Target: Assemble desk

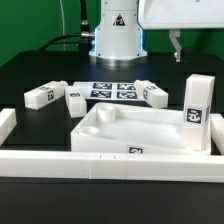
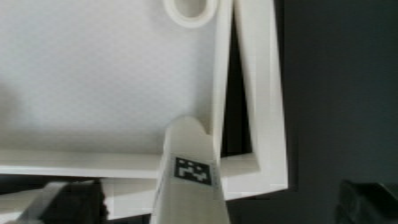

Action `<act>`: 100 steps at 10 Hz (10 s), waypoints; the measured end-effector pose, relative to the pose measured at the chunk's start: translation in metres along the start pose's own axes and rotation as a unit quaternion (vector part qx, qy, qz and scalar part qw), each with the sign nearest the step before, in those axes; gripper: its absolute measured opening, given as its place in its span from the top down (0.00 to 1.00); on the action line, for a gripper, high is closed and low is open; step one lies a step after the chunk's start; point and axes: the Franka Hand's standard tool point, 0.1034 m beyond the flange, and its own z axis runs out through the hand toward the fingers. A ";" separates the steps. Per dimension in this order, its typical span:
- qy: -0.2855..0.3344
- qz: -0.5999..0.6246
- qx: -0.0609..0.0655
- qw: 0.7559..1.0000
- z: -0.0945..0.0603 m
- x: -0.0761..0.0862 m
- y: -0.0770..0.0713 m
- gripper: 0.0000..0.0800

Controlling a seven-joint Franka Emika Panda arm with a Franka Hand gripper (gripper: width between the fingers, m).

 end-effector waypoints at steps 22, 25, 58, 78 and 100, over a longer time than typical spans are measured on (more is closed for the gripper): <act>0.033 -0.189 -0.013 0.981 0.087 -0.121 0.033 0.19; 0.015 -0.256 -0.023 0.966 0.088 -0.122 0.059 0.19; -0.487 -0.221 -0.109 0.838 0.119 -0.177 0.071 0.19; -0.432 -0.221 -0.074 0.871 0.014 -0.121 0.076 0.64; 0.079 -0.151 0.040 0.985 -0.038 -0.035 0.099 0.64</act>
Offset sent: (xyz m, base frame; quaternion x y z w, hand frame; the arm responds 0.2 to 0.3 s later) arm 0.0000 0.0000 0.0000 0.0000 0.0000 0.0000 1.0000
